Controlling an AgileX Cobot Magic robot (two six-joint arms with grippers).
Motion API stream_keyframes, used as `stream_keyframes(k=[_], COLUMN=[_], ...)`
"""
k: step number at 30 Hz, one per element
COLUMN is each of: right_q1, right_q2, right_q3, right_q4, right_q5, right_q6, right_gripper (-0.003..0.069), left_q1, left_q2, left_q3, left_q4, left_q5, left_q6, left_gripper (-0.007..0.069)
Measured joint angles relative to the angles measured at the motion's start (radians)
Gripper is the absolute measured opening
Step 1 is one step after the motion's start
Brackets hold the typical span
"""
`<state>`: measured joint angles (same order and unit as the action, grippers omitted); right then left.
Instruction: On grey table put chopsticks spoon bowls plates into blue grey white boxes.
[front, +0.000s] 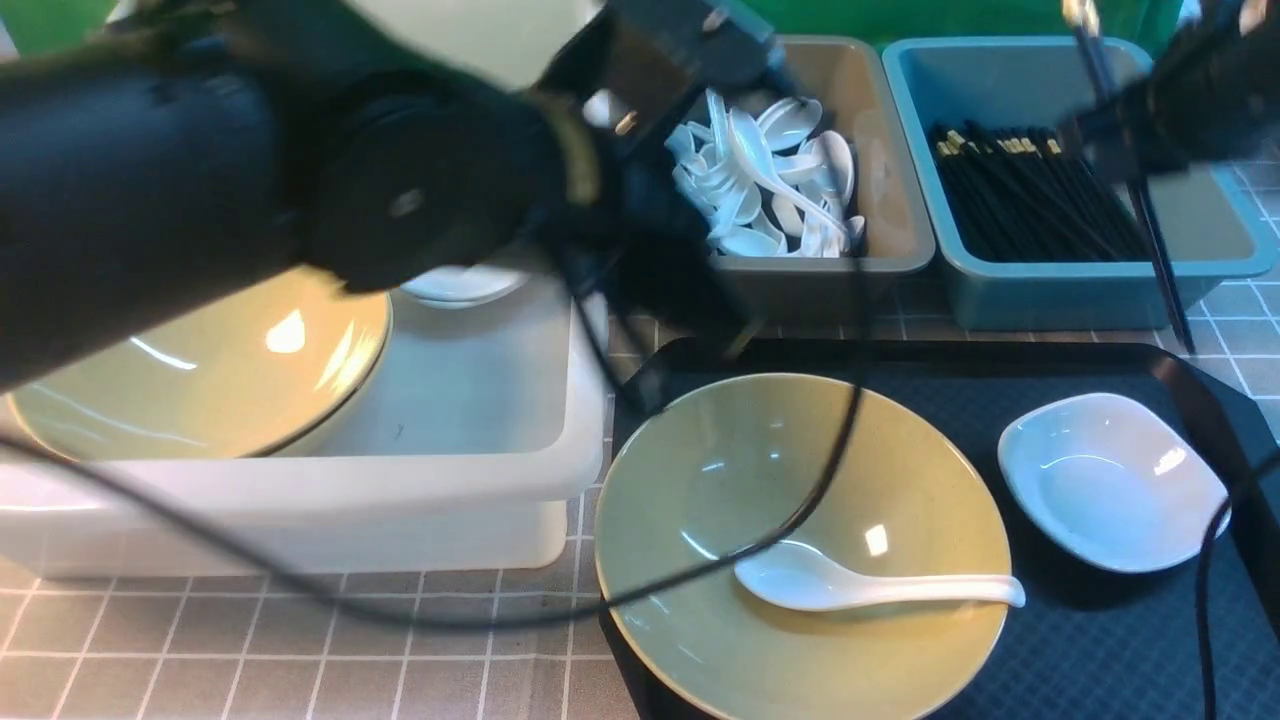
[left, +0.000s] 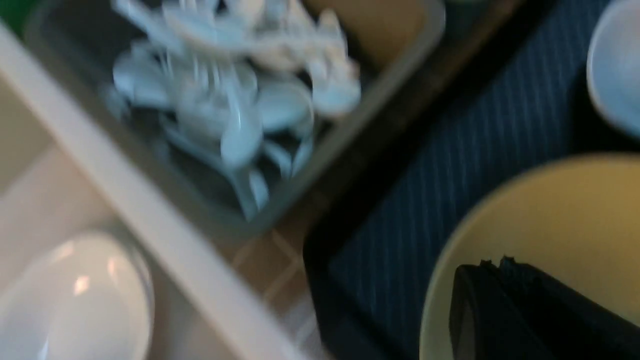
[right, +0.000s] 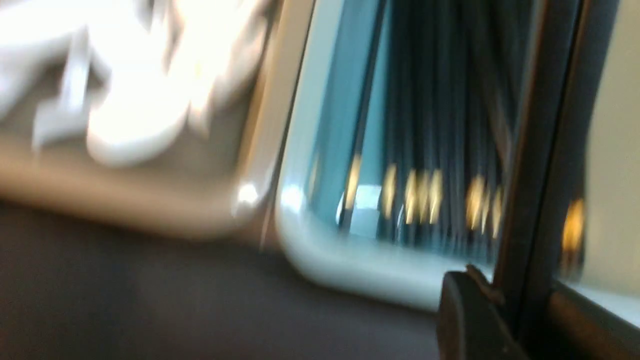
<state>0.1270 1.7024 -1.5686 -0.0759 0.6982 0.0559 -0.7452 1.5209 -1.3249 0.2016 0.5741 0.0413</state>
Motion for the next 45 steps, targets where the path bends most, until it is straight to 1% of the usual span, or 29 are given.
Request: stream_keyframes(k=[5, 8, 11, 15, 17, 18, 20, 21, 23, 24, 25, 26, 28, 29, 30, 34, 39, 43, 45], right_q1=[-0.025, -0.037, -0.046, -0.056, -0.06, -0.06, -0.06, -0.06, -0.059, -0.058, -0.058, -0.055, -0.042, -0.04, -0.017, 0.051, 0.151, 0.272, 0.291], right_q2=[0.137, 0.223, 0.304, 0.401, 0.445, 0.476, 0.487, 0.487, 0.482, 0.472, 0.471, 0.448, 0.407, 0.407, 0.361, 0.271, 0.148, 0.005, -0.013], right_q3=[-0.154, -0.225, -0.279, -0.329, -0.345, -0.352, -0.362, -0.364, -0.397, -0.414, -0.418, -0.441, -0.464, -0.465, -0.472, -0.48, -0.397, -0.219, -0.191], right_q4=[0.0, 0.0, 0.0, 0.0, 0.0, -0.002, -0.001, -0.001, 0.007, 0.008, 0.008, 0.011, 0.011, 0.011, 0.011, 0.028, 0.093, 0.182, 0.194], right_q5=[-0.172, -0.275, -0.337, -0.357, -0.346, -0.306, -0.231, -0.221, -0.101, -0.04, -0.027, 0.064, 0.184, 0.195, 0.291, 0.468, 0.468, 0.468, 0.468], right_q6=[0.042, 0.053, 0.053, 0.054, 0.055, 0.057, 0.065, 0.066, 0.067, 0.055, 0.047, 0.004, -0.081, -0.089, -0.156, -0.281, -0.352, -0.481, -0.505], right_gripper=[0.0111, 0.0111, 0.0111, 0.0124, 0.0158, 0.023, 0.0317, 0.0325, 0.0409, 0.0439, 0.0444, 0.0471, 0.0489, 0.049, 0.0495, 0.0496, 0.0496, 0.0496, 0.0497], left_q1=[0.0, 0.0, 0.0, 0.0, 0.0, 0.0, 0.0, 0.0, 0.0, 0.0, 0.0, 0.0, 0.0, 0.0, 0.0, 0.0, 0.0, 0.0, 0.0], left_q2=[0.08, 0.091, 0.091, 0.091, 0.091, 0.091, 0.087, 0.086, 0.055, 0.029, 0.006, -0.03, -0.104, -0.14, -0.194, -0.382, -0.582, -0.725, -0.746], left_q3=[-0.104, -0.119, -0.124, -0.124, -0.124, -0.124, -0.122, -0.122, -0.105, -0.092, -0.08, -0.061, -0.015, 0.009, 0.049, 0.204, 0.372, 0.475, 0.493], left_q4=[0.014, 0.024, 0.03, 0.031, 0.031, 0.031, 0.031, 0.031, 0.03, 0.031, 0.031, 0.031, 0.031, 0.031, 0.031, 0.029, -0.017, -0.082, -0.095], left_q5=[-0.079, -0.118, -0.123, -0.072, 0.007, 0.069, 0.125, 0.13, 0.161, 0.171, 0.177, 0.189, 0.22, 0.234, 0.256, 0.312, 0.334, 0.334, 0.334], left_q6=[0.0, 0.0, 0.0, 0.0, 0.0, 0.007, 0.022, 0.023, 0.026, 0.027, 0.027, 0.027, 0.023, 0.021, 0.014, -0.02, -0.041, -0.041, -0.041], left_gripper=[-0.0011, -0.0011, -0.0011, -0.0011, -0.0011, -0.0011, -0.0011, -0.0011, -0.0011, -0.0011, -0.0011, -0.0011, -0.0011, -0.0011, -0.0011, -0.0011, -0.0011, -0.0011, -0.0011])
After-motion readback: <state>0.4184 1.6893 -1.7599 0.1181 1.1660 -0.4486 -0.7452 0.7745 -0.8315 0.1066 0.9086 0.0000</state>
